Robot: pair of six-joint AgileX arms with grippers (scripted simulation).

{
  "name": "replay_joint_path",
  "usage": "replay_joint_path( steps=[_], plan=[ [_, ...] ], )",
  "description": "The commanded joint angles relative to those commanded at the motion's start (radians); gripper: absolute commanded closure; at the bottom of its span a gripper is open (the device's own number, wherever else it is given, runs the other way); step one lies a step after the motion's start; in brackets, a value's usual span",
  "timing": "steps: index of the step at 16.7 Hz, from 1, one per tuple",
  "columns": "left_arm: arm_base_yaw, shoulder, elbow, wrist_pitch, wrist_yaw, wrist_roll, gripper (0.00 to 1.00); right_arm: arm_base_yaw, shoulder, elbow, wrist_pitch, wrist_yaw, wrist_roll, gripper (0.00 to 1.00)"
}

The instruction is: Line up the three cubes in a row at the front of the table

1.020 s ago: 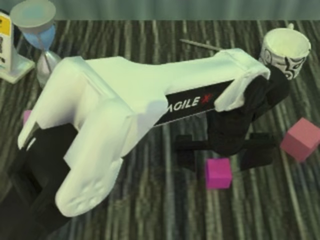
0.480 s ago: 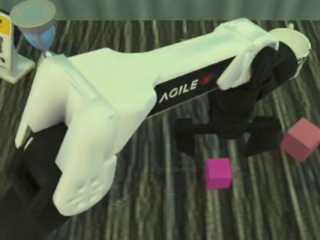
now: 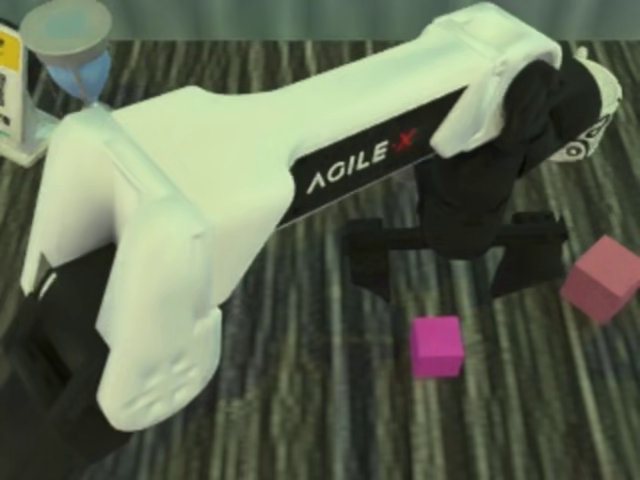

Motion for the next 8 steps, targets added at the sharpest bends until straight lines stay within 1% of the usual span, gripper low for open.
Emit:
replay_joint_path(
  steps=[2, 4, 8],
  plan=[
    [0.015, -0.029, -0.028, 0.018, -0.002, 0.004, 0.00, 0.004, 0.024, 0.023, -0.017, -0.001, -0.009, 0.00],
    [0.051, -0.099, -0.096, 0.062, -0.005, 0.015, 0.00, 0.011, 0.081, 0.078, -0.058, -0.003, -0.031, 0.00],
    [0.176, -0.363, -0.341, 0.212, -0.012, 0.060, 0.00, 0.029, 0.294, 0.263, -0.191, -0.004, -0.102, 0.00]
  ],
)
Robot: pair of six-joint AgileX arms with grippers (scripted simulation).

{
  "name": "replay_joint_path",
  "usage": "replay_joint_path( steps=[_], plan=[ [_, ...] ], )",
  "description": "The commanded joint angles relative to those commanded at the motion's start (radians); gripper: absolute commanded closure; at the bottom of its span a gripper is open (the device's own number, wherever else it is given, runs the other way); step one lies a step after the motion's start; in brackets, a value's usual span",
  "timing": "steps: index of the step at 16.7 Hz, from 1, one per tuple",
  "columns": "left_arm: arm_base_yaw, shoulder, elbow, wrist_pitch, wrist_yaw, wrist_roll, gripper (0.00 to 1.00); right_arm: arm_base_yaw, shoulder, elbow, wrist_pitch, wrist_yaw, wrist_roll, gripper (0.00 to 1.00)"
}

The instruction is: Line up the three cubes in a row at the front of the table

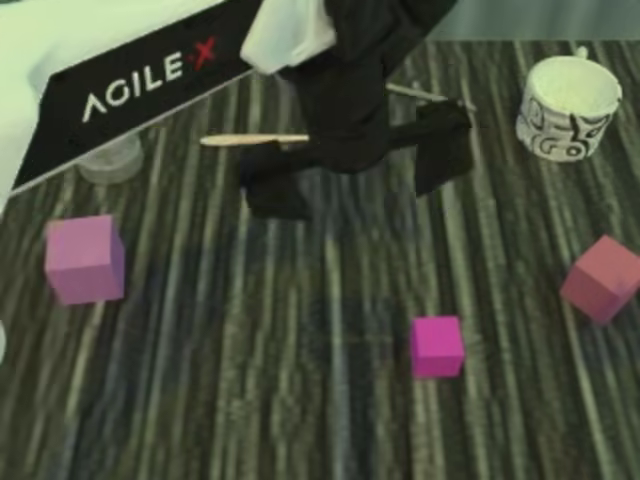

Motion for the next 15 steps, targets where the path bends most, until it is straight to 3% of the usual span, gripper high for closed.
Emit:
replay_joint_path(
  steps=[6, 15],
  plan=[
    [0.261, -0.642, -0.582, 0.329, -0.006, 0.167, 0.00, 0.036, 0.536, 0.375, -0.286, 0.004, -0.153, 0.00],
    [0.615, -1.591, -1.498, 0.861, 0.003, 0.593, 0.00, 0.093, 1.288, 0.918, -0.713, 0.008, -0.378, 0.00]
  ],
)
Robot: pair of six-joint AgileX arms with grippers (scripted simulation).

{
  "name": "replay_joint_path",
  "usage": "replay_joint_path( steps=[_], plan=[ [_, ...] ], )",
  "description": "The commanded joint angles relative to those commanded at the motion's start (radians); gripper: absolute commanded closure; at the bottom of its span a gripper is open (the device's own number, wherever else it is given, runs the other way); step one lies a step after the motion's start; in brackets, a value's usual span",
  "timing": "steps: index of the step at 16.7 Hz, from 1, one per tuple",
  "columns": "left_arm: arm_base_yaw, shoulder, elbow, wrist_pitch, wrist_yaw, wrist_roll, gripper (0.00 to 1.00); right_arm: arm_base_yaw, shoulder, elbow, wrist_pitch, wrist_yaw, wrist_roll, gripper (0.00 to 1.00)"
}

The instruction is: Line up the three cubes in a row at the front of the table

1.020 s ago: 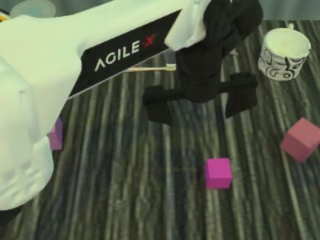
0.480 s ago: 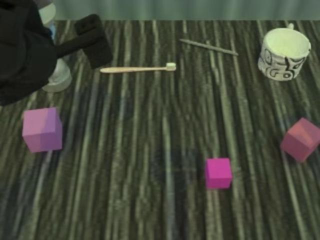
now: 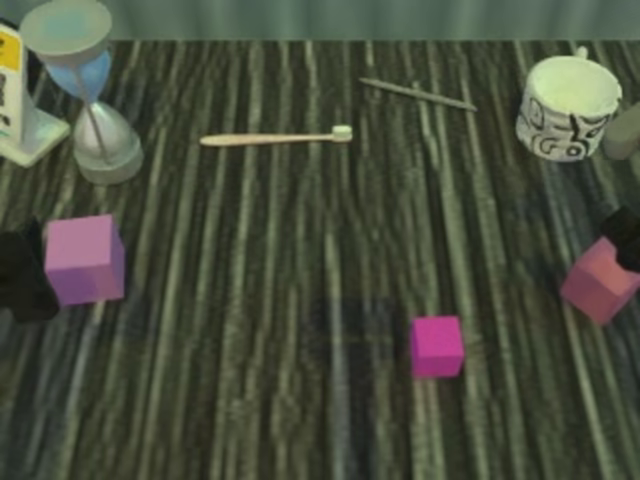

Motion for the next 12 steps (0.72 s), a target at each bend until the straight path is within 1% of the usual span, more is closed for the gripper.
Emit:
replay_joint_path(
  steps=[3, 6, 9, 12],
  plan=[
    [0.077, -0.218, -0.203, 0.148, 0.010, 0.132, 0.00, 0.014, 0.180, 0.137, -0.098, -0.001, -0.053, 0.00],
    [0.129, -0.380, -0.342, 0.260, 0.019, 0.232, 0.00, 0.023, 0.298, 0.236, -0.164, -0.003, -0.090, 0.00],
    [0.151, -0.453, -0.403, 0.313, 0.024, 0.279, 0.00, 0.027, 0.352, 0.281, -0.193, -0.003, -0.107, 0.00],
    [0.152, -0.458, -0.406, 0.316, 0.024, 0.282, 0.00, 0.028, 0.355, 0.284, -0.195, -0.004, -0.108, 0.00]
  ],
)
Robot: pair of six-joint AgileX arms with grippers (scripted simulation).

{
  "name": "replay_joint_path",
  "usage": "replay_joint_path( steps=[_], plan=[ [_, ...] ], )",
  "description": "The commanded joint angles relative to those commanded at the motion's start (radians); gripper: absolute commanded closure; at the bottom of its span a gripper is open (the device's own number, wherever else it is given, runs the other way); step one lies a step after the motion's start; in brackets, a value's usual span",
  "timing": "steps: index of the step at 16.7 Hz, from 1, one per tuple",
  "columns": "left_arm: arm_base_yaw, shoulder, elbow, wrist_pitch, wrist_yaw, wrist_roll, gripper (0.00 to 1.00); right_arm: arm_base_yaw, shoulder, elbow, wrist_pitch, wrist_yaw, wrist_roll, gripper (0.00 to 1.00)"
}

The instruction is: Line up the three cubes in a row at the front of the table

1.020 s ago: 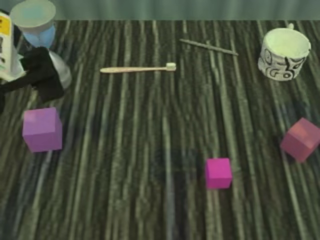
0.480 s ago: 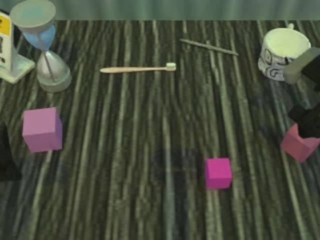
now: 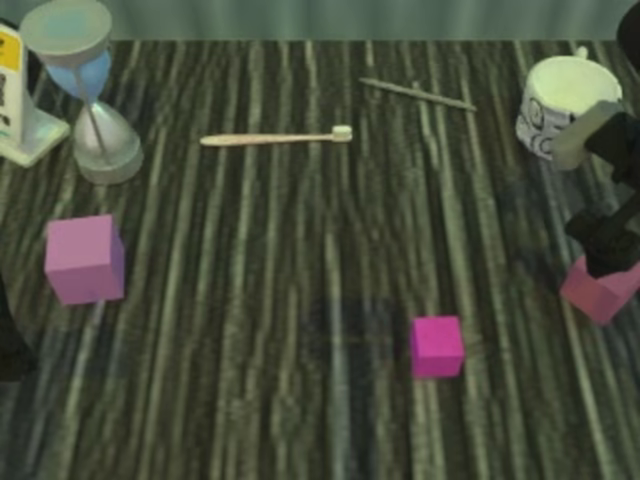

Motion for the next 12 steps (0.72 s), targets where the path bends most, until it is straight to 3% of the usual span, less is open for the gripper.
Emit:
replay_joint_path(
  steps=[5, 12],
  plan=[
    [0.000, 0.000, 0.000, 0.000, 0.000, 0.000, 0.00, -0.002, 0.019, -0.021, 0.038, 0.000, -0.001, 0.00],
    [0.000, 0.000, 0.000, 0.000, 0.000, 0.000, 0.00, 0.002, 0.121, -0.178, 0.303, 0.001, 0.003, 0.00]
  ],
)
